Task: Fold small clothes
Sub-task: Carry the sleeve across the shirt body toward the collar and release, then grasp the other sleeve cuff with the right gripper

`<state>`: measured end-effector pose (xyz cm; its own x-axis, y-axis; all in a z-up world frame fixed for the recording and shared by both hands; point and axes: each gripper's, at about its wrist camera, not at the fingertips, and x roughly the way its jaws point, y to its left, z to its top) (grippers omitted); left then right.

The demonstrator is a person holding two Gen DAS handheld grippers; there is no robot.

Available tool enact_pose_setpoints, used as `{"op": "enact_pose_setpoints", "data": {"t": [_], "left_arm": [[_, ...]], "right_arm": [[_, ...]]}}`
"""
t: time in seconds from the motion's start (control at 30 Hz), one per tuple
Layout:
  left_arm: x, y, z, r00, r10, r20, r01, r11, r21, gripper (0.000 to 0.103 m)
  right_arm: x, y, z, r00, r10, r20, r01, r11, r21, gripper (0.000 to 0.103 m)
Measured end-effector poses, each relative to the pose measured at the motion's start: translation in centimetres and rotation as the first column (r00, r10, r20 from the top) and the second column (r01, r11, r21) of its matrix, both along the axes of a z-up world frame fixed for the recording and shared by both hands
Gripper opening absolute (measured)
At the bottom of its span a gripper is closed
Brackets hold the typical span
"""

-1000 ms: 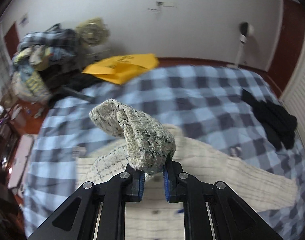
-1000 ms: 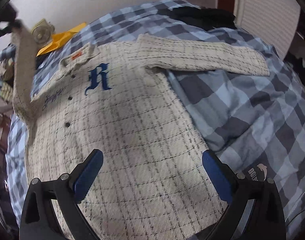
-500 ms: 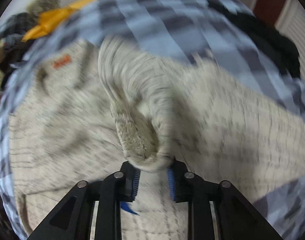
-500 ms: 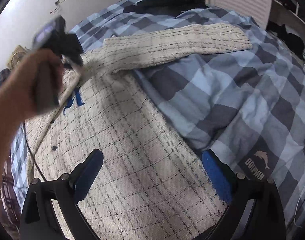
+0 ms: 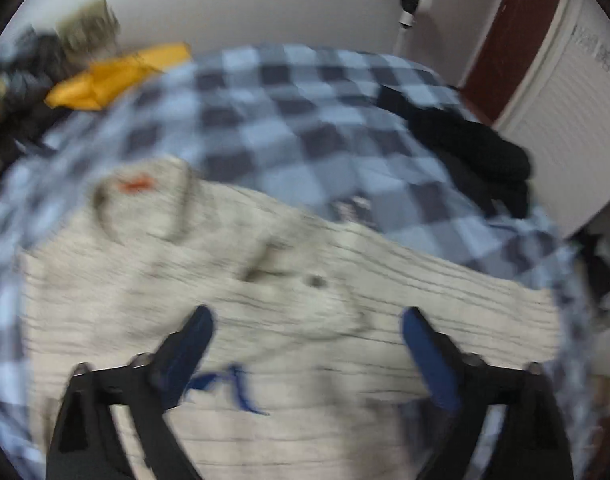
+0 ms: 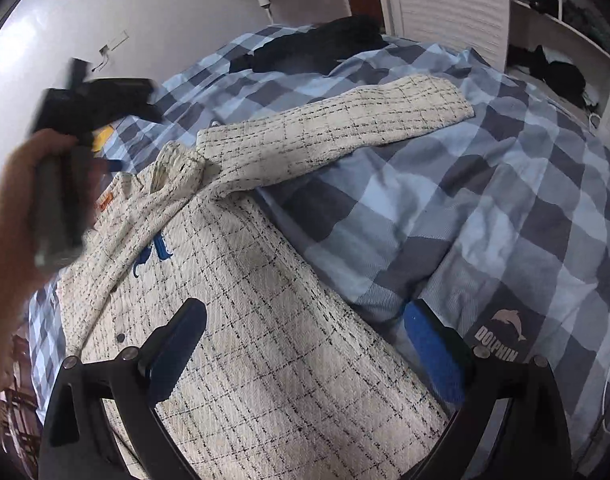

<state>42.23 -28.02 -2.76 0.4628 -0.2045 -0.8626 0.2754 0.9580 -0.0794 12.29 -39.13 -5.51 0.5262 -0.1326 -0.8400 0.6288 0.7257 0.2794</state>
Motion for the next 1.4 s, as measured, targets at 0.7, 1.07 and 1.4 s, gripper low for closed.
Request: {"op": "enact_pose_setpoints", "data": {"t": [0.7,1.07,1.4], "left_arm": [[1.7,-3.3,-13.6,0.988,-0.107,-0.113,0.129,0.968,0.216,0.103],[-10.6,6.8,0.7,0.994,-0.093,0.061,0.083,0.986,0.148,0.103],[-25.8,22.4,7.3,0.982,-0.013,0.187,-0.037,0.965,0.26,0.103]], "right_arm": [[0.8,0.9,-0.5,0.999,0.047,-0.012,-0.047,0.998,-0.034,0.098],[1.3,0.5,-0.9,0.998,0.045,-0.046,-0.047,0.998,-0.05,0.098],[0.6,-0.1,-0.1,0.999,0.046,-0.004,-0.046,0.998,-0.042,0.098]]}}
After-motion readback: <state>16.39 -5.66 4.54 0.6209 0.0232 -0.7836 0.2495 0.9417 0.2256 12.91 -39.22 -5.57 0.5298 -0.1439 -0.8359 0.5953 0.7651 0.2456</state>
